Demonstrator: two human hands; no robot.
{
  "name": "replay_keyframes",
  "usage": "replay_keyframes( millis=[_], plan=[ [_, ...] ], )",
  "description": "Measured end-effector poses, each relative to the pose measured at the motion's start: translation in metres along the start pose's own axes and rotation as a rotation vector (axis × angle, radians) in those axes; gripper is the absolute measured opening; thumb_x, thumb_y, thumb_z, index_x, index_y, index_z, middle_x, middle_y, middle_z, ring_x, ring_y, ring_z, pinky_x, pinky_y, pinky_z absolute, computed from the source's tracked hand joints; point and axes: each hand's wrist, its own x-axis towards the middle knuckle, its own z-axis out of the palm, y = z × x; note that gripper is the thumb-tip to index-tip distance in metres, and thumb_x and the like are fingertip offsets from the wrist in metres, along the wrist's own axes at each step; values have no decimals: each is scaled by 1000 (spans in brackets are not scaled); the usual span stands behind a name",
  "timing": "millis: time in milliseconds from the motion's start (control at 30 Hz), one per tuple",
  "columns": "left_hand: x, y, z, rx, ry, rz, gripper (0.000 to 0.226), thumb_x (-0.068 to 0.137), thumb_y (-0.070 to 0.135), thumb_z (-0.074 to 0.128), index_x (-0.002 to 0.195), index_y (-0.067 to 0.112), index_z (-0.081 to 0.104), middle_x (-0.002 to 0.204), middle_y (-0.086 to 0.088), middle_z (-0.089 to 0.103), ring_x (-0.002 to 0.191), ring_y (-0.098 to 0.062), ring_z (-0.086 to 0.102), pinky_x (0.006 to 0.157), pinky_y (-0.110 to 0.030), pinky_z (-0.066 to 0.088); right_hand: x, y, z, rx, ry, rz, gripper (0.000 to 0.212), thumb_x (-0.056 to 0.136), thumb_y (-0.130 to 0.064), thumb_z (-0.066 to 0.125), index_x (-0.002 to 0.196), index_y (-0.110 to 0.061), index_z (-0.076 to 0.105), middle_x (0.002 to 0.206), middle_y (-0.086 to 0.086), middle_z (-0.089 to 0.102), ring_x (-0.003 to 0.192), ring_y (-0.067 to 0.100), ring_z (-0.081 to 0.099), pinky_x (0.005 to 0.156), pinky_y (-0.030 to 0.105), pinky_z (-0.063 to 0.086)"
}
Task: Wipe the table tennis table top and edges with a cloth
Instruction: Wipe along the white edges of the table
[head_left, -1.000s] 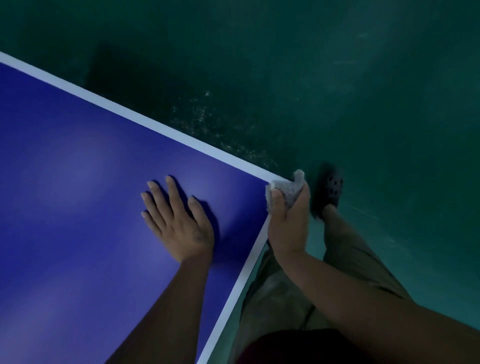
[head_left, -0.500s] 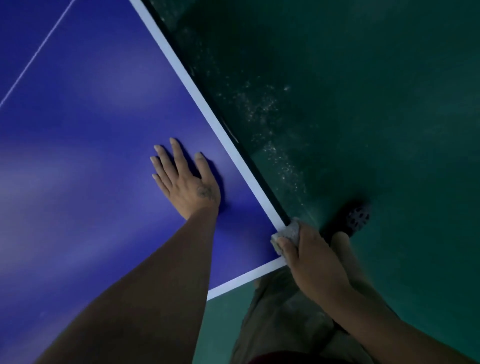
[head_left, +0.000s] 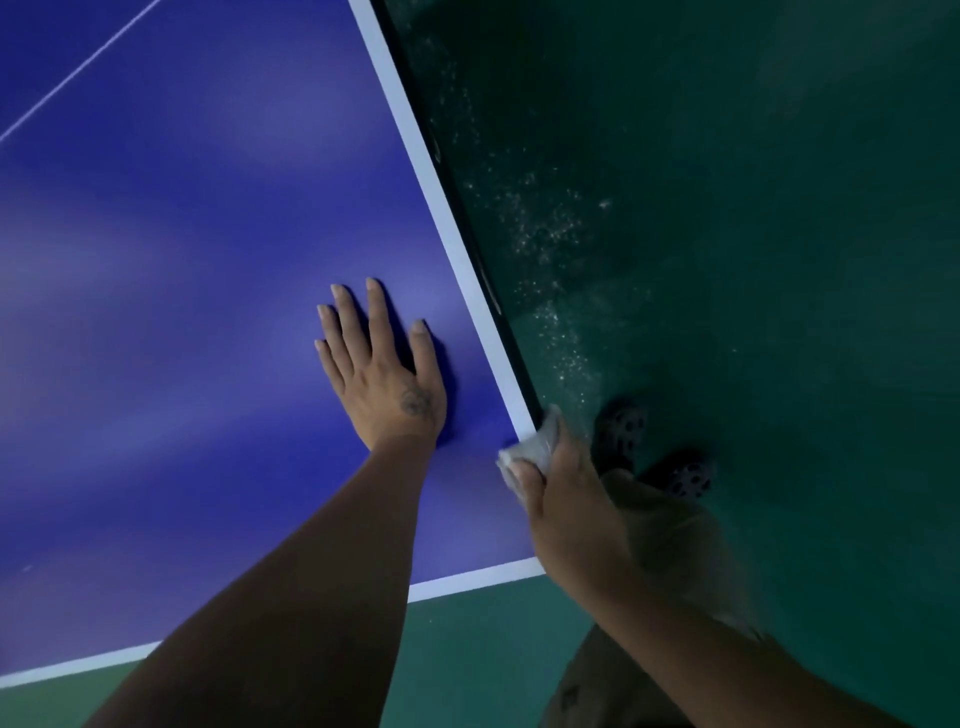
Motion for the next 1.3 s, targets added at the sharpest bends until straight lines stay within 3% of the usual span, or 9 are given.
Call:
replay_keyframes(
  millis=[133,300,467,633,800,967,1100,1200,1300],
  plan=[
    [0,0,1,1,13,8,65,111,53,33,172,31,22,181,-2,11,168,-25,4,135,-49,4,-4,8,1,-84,-21,66,61,108,-45,48,158,-12,35,144,8,55,124,29,62,95,29,44],
    [-1,0,1,-1,25,17,64,112,50,36,171,28,26,181,-4,13,168,-26,6,135,-51,7,56,-38,-10,70,-111,32,31,113,-45,42,110,-15,49,104,5,64,85,16,62,77,35,52],
    [1,2,0,-18,53,29,63,111,44,40,170,25,30,180,-5,17,167,-26,9,134,-53,11,131,-102,-21,-115,-80,35,50,112,-55,36,134,-9,41,134,15,56,112,35,61,81,33,33],
    [0,2,-1,3,59,48,63,111,42,41,170,23,30,180,-8,18,167,-28,10,133,-56,14,94,-78,-32,-170,-146,-9,75,109,-59,36,168,-16,16,161,13,44,132,35,58,99,39,47],
    [1,2,1,-3,59,43,62,111,40,39,170,22,30,180,-7,17,167,-29,10,133,-58,15,74,-64,-33,-213,-198,28,73,111,-54,36,168,-16,13,166,9,38,136,32,57,106,41,50],
    [2,2,2,-5,60,36,63,110,39,42,170,21,32,180,-8,18,167,-31,13,132,-59,17,127,-119,-36,-171,-137,57,56,112,-54,36,150,-12,34,143,15,56,120,38,63,86,37,45],
    [2,0,2,-13,47,38,63,110,40,42,169,21,34,179,-8,19,166,-32,14,132,-58,17,198,-177,-45,-179,-125,1,52,111,-59,33,135,-14,40,136,12,56,110,36,64,83,39,45],
    [3,0,0,-12,36,28,63,109,40,42,168,19,36,179,-9,20,166,-34,15,132,-58,17,223,-199,-48,-158,-113,-5,51,112,-59,33,139,-15,38,140,11,52,99,28,56,81,38,41],
    [3,1,-1,-18,30,24,62,109,39,43,167,18,37,179,-10,21,166,-35,16,132,-60,19,203,-184,-50,-131,-162,-34,56,112,-54,39,153,-17,31,149,9,48,116,29,61,91,37,46]
  ],
)
